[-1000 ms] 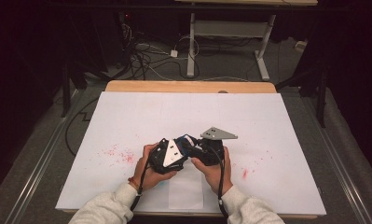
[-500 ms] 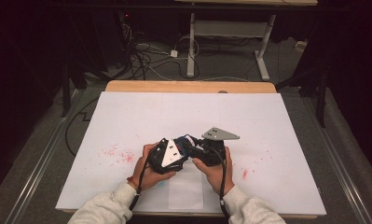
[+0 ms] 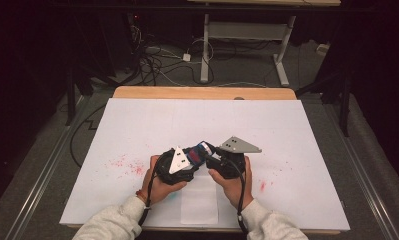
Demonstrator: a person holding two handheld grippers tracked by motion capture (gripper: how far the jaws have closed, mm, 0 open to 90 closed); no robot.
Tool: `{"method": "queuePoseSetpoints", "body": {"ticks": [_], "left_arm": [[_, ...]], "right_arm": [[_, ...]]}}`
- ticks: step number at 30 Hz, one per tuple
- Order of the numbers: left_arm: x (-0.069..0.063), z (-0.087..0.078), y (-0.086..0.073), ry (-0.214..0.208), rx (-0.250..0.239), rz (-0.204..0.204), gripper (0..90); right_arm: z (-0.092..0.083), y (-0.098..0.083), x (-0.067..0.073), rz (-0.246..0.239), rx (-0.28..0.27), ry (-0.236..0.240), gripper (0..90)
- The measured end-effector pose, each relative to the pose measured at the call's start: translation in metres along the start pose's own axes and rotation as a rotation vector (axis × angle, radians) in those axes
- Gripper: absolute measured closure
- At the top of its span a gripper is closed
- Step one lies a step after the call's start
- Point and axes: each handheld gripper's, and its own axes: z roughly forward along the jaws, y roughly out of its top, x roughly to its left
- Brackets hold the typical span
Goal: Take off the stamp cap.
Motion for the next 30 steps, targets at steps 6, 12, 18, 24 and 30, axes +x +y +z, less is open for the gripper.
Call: {"method": "queuePoseSetpoints", "body": {"ticks": [6, 12, 18, 24, 30], "left_arm": [[0.007, -0.006, 0.000, -0.001, -0.011, -0.013, 39.3], [0.018, -0.014, -0.003, -0.002, -0.019, -0.023, 39.2], [0.028, -0.029, -0.007, 0.006, -0.019, -0.023, 39.2], [0.042, -0.047, -0.016, 0.040, -0.018, -0.031, 39.2], [0.047, -0.063, -0.027, 0.051, -0.015, -0.038, 39.2]], "right_arm": [[-0.007, 0.001, -0.013, 0.015, -0.007, -0.003, 70.3], [-0.014, 0.004, -0.017, -0.011, -0.004, -0.031, 70.2], [-0.021, 0.006, -0.024, -0.024, -0.003, -0.053, 70.2], [-0.029, 0.008, -0.032, -0.029, 0.007, -0.062, 70.2], [-0.034, 0.010, -0.038, -0.033, 0.009, -0.076, 70.2]]}}
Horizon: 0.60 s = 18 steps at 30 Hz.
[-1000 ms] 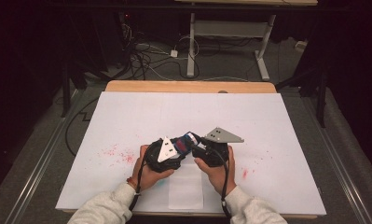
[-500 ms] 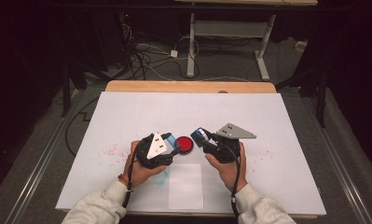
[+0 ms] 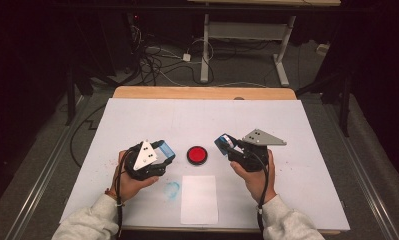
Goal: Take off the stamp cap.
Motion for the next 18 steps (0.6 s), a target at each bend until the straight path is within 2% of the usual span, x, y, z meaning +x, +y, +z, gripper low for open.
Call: {"method": "queuePoseSetpoints", "body": {"ticks": [4, 8, 18], "left_arm": [[0.004, -0.010, -0.010, 0.012, 0.012, -0.005, 39.2], [0.006, -0.020, -0.022, 0.045, 0.026, -0.020, 39.2], [0.010, -0.049, -0.048, 0.059, 0.053, -0.043, 39.2]], "right_arm": [[-0.001, 0.001, -0.001, -0.016, 0.001, -0.004, 70.1], [-0.002, 0.001, -0.001, -0.032, 0.007, -0.009, 70.1], [0.002, 0.000, -0.002, -0.085, 0.038, -0.025, 70.1]]}}
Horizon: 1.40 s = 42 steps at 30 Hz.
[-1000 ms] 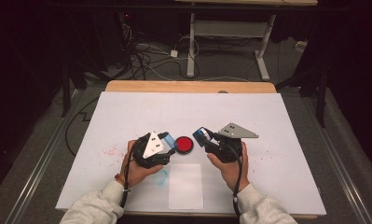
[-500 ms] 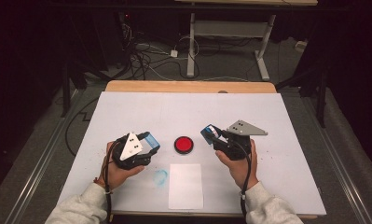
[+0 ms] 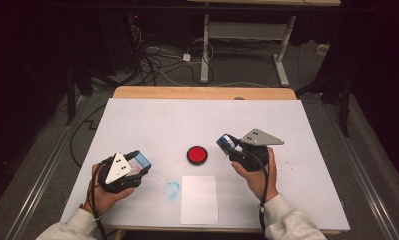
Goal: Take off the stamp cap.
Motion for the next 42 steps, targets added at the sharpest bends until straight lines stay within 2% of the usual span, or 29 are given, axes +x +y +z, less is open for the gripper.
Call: {"method": "queuePoseSetpoints", "body": {"ticks": [7, 11, 13, 16, 25, 28, 30, 32, 37, 39, 42], "left_arm": [[0.000, -0.012, -0.015, -0.015, 0.017, -0.018, 39.2], [0.000, -0.013, -0.019, -0.031, 0.026, -0.035, 39.2], [0.000, -0.012, -0.020, -0.032, 0.029, -0.029, 39.2], [-0.001, -0.012, -0.019, -0.035, 0.026, -0.030, 39.2], [-0.002, -0.011, -0.022, -0.033, 0.040, -0.034, 39.2], [0.000, -0.013, -0.023, -0.060, 0.024, -0.062, 39.2], [0.001, -0.014, -0.024, -0.046, 0.028, -0.051, 39.2], [0.001, -0.014, -0.025, -0.054, 0.034, -0.070, 39.2], [0.000, -0.014, -0.025, -0.057, 0.041, -0.063, 39.2], [0.000, -0.014, -0.025, -0.055, 0.039, -0.046, 39.1], [-0.001, -0.013, -0.025, -0.062, 0.052, -0.053, 39.1]], "right_arm": [[0.005, 0.000, -0.003, 0.003, 0.010, 0.008, 70.1], [0.008, 0.001, -0.005, 0.007, 0.018, 0.005, 70.1], [0.010, 0.004, -0.006, 0.013, 0.011, 0.011, 70.1], [0.011, 0.011, -0.004, -0.010, 0.006, 0.007, 70.1], [0.022, 0.024, -0.002, -0.027, 0.011, 0.022, 70.1], [0.026, 0.027, -0.003, -0.034, 0.019, 0.026, 70.1], [0.029, 0.029, -0.003, -0.036, 0.025, 0.031, 70.1], [0.030, 0.030, -0.002, -0.040, 0.026, 0.038, 70.0], [0.034, 0.032, -0.001, -0.050, 0.037, 0.040, 70.1], [0.035, 0.032, -0.001, -0.048, 0.043, 0.041, 70.1], [0.038, 0.032, -0.001, -0.052, 0.052, 0.044, 70.0]]}}
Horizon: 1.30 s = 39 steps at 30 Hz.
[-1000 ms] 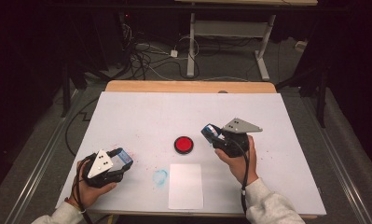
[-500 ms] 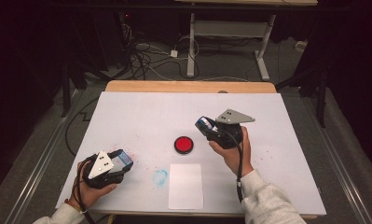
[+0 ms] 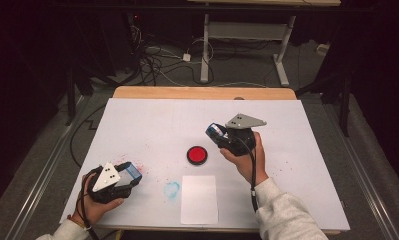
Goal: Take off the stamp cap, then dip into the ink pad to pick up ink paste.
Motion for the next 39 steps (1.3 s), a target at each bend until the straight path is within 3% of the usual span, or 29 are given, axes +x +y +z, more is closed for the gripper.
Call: {"method": "queuePoseSetpoints", "body": {"ticks": [12, 19, 23, 39], "left_arm": [[-0.001, 0.004, 0.001, -0.012, 0.015, 0.006, 39.1], [-0.002, 0.005, 0.003, -0.014, 0.019, 0.035, 39.1], [-0.004, 0.006, 0.002, -0.064, 0.023, 0.039, 39.1], [-0.005, 0.007, 0.005, -0.058, 0.032, 0.043, 39.1]], "right_arm": [[0.012, -0.002, 0.004, -0.004, 0.036, 0.017, 70.0], [0.023, -0.005, 0.010, -0.020, 0.065, 0.030, 70.0], [0.032, -0.009, 0.016, -0.026, 0.094, 0.043, 70.0], [0.060, -0.024, 0.026, -0.031, 0.176, 0.073, 70.0]]}}
